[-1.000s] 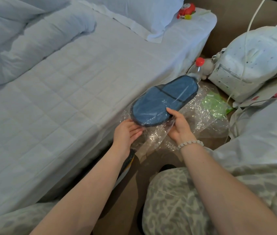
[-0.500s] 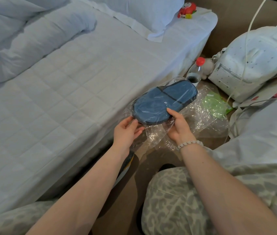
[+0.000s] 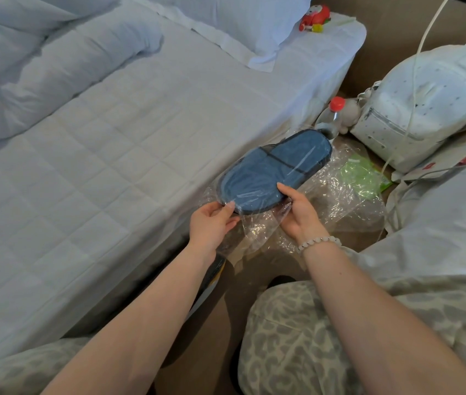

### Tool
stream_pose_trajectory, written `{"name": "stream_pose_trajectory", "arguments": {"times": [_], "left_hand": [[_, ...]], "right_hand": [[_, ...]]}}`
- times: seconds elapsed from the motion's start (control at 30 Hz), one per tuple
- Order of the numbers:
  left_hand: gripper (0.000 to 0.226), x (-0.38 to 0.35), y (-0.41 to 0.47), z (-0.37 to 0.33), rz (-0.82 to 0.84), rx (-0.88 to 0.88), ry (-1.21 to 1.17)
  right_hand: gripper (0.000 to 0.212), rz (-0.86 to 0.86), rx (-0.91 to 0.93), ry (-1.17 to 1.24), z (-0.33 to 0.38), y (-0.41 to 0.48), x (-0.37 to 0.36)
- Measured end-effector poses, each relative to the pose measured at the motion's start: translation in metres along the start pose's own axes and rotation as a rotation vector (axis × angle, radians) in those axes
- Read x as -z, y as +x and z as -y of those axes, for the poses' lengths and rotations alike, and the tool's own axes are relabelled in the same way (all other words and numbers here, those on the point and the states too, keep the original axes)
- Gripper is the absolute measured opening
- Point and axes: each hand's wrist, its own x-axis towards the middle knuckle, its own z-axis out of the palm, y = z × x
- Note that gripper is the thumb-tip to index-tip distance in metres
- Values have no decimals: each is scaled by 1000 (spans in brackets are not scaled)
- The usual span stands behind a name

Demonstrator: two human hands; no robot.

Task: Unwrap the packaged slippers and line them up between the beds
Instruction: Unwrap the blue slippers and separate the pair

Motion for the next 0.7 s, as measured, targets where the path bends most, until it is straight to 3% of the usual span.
{"name": "stream_pose_trajectory", "arguments": {"times": [0.23,0.33,0.47,0.6,0.7], "left_hand": [[16,3,-2,2,54,-25,219],[27,11,-5,3,156,-38,234],[42,23,-6,4,252,-43,291],[53,34,-1,7,245,-18,285],[54,37,1,9,227,21,183]], "right_hand": [[14,-99,48,57,12,2,8],[3,-179,95,84,20,-2,8],[11,-239,116,148,27,-3,9],[6,-190,123,207,27,1,14],[27,-26,103,238,26,1,17]]}}
